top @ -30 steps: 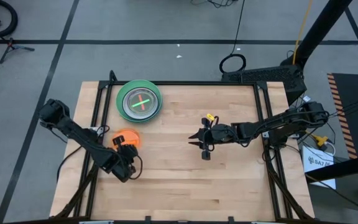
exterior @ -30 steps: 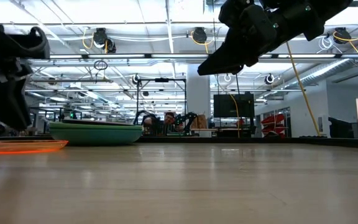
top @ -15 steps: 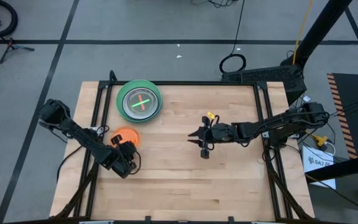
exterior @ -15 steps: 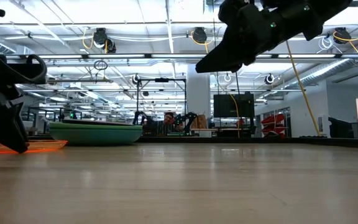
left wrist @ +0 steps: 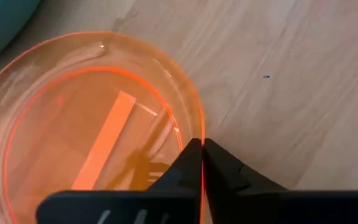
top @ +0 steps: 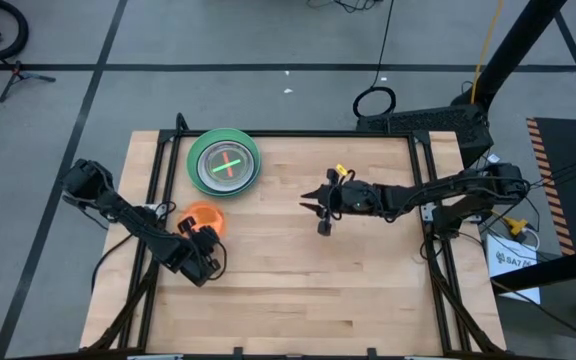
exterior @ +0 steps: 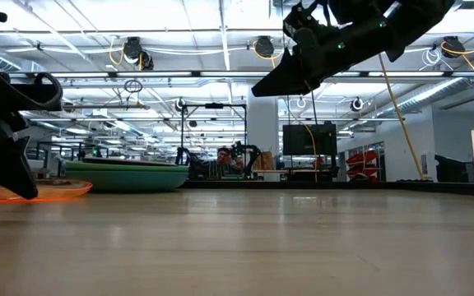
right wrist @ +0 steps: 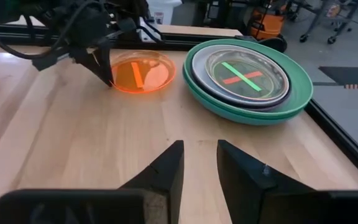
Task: Stack plastic plates
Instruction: Stack the small orange plate on top of the small green plate
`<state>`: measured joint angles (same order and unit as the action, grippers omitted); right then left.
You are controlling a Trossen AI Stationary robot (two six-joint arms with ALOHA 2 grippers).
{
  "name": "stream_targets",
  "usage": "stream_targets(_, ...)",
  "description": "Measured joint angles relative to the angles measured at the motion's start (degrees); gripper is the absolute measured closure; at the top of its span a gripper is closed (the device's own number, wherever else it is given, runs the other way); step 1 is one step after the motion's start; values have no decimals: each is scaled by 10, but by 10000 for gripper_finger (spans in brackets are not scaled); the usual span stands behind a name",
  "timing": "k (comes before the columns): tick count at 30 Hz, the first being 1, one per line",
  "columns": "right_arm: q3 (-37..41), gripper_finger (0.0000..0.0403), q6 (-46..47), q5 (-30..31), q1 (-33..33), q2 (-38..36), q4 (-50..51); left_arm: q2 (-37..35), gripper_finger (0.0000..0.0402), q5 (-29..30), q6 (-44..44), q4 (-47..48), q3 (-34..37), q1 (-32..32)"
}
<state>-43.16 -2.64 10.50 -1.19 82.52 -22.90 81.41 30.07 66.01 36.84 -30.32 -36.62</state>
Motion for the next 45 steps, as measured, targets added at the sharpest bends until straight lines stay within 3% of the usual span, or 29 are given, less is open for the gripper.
stream_targets(6, 0, 314, -15, -2, 0, 0, 8, 0, 395, -47, 6, 34, -45, -9)
stream_targets(13, 0, 314, -22, -2, 0, 0, 23, 0, 396, -44, -59, 113, -158, -25)
stream_targets(23, 0, 314, -26, -1, 0, 0, 19, 0, 397, 66, -214, 246, -323, 13)
stream_targets(28, 0, 314, -28, -1, 0, 0, 18, 0, 398, 80, -369, 249, -342, 98)
stream_targets(35, 0, 314, -29, -1, 0, 0, 22, 0, 398, 73, -570, 235, -328, 266)
stream_targets(41, 0, 314, -32, -1, 0, 0, 26, -1, 398, -59, -724, 120, -314, 416)
stream_targets(45, 0, 314, -32, -1, 0, 0, 32, -1, 398, -149, -783, 65, -303, 506)
